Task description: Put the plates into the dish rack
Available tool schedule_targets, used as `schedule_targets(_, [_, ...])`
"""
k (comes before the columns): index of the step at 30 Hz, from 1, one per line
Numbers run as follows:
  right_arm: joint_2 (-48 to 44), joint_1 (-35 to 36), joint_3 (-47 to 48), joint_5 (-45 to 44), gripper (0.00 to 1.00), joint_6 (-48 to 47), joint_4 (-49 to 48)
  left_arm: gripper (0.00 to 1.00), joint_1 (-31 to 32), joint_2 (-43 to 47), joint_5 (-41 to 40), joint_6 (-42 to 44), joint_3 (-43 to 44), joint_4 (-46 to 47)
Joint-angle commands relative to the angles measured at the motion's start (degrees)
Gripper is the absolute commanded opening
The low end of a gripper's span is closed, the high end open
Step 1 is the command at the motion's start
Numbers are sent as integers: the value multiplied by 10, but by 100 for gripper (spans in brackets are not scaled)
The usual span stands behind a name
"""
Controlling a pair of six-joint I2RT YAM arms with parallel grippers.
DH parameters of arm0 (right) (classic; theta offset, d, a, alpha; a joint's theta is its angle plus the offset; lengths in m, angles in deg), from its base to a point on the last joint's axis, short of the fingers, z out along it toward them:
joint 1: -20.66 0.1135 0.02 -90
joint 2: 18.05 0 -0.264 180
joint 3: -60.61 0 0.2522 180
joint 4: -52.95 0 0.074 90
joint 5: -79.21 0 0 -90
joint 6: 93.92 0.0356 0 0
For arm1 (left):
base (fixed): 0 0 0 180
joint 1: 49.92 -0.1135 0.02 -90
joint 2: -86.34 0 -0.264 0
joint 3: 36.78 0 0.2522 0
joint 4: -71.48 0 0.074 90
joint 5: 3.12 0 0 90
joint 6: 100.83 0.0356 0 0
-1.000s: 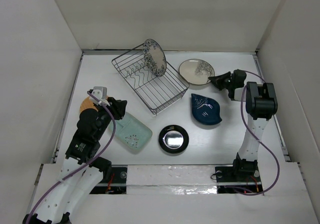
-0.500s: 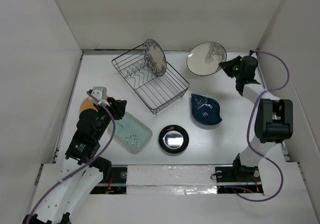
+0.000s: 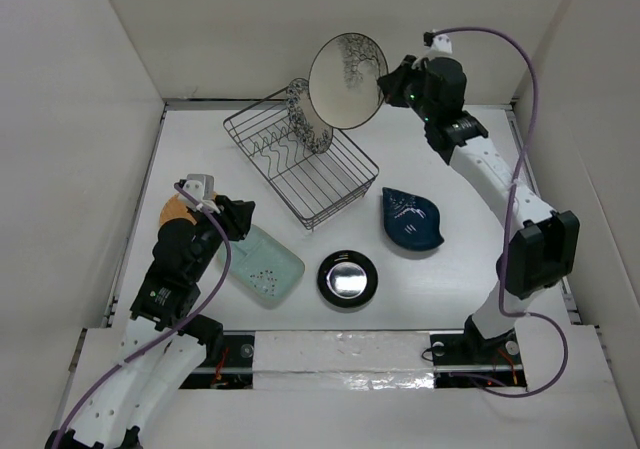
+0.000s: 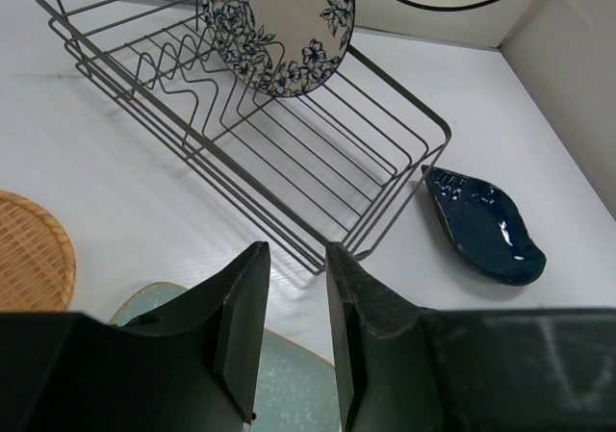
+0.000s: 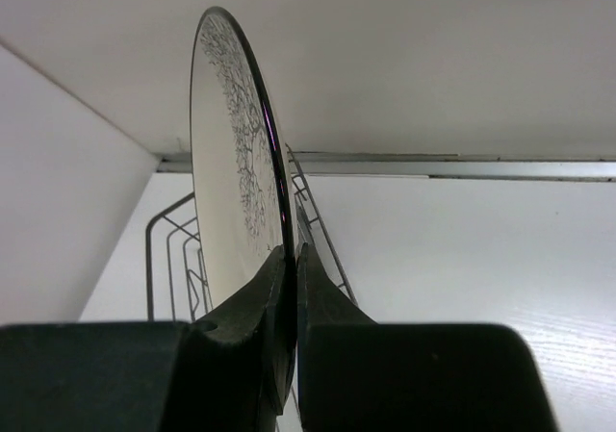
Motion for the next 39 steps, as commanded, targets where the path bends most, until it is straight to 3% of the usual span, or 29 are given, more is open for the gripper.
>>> schedule_targets(1, [24, 36, 102, -66, 0, -70, -5, 26, 3, 10, 6, 4, 16, 26])
schedule_targets(9, [170, 110, 329, -142, 0, -162, 104, 26, 3, 14, 6, 4, 16, 25])
schedule_targets(17, [258, 152, 422, -207, 0, -268, 118, 26, 3, 12, 8, 5, 16, 27])
schedule_targets(30, [321, 203, 440, -317, 0, -358, 69, 26, 3, 14, 7, 4, 15, 26])
schedule_targets(39, [308, 229, 404, -391, 0, -423, -15, 27, 3, 8, 11, 5, 16, 27])
